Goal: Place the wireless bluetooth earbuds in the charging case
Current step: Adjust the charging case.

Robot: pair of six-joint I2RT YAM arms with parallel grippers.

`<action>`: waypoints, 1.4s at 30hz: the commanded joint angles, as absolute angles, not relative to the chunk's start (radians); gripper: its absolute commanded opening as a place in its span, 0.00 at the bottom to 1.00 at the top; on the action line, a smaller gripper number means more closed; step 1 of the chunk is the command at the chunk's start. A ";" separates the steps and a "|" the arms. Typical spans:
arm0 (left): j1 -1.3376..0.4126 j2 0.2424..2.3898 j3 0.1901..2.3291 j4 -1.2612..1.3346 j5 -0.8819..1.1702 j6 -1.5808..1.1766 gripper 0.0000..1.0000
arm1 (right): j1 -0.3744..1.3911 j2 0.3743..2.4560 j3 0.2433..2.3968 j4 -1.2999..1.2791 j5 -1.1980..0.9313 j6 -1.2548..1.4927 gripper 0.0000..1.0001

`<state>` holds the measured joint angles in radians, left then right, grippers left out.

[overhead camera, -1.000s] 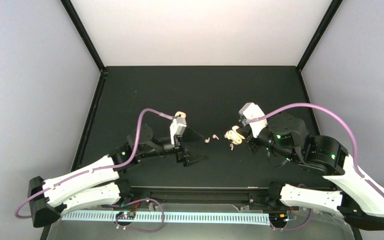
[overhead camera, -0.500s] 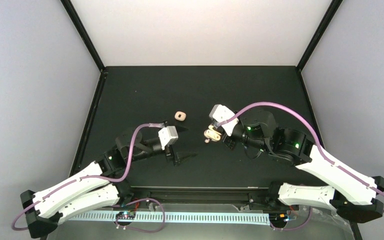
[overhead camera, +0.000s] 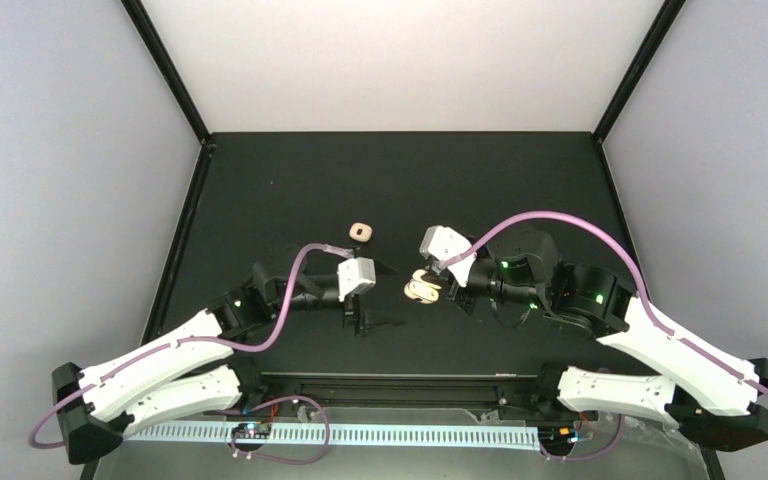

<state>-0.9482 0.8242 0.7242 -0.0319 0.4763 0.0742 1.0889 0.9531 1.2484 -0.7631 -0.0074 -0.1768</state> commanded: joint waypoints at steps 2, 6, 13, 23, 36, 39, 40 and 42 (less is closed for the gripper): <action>-0.944 0.878 0.782 0.052 0.548 0.015 0.90 | 1.095 0.935 1.247 -0.737 -0.046 -0.164 0.01; -0.943 0.907 0.781 0.110 0.602 -0.039 0.80 | 1.094 0.922 1.233 -0.735 -0.046 -0.162 0.01; -0.943 0.937 0.798 0.148 0.623 -0.067 0.69 | 1.095 0.918 1.218 -0.730 -0.055 -0.151 0.01; -0.943 0.974 0.818 0.149 0.668 -0.063 0.57 | 1.095 0.926 1.233 -0.729 -0.064 -0.146 0.01; -0.943 0.986 0.820 0.156 0.681 -0.069 0.45 | 1.094 0.926 1.239 -0.729 -0.074 -0.142 0.01; -0.943 0.986 0.820 0.161 0.682 -0.072 0.45 | 1.095 0.928 1.239 -0.728 -0.074 -0.142 0.01; -0.943 0.986 0.820 0.164 0.682 -0.074 0.45 | 1.095 0.927 1.239 -0.729 -0.076 -0.140 0.01; -0.943 0.986 0.821 0.170 0.683 -0.079 0.48 | 1.095 0.927 1.239 -0.729 -0.079 -0.140 0.01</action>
<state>-0.9482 0.9775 0.7723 0.1291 0.6590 -0.0685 1.0889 0.9283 1.2228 -0.7471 -0.0643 -0.1509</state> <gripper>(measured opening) 0.461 0.049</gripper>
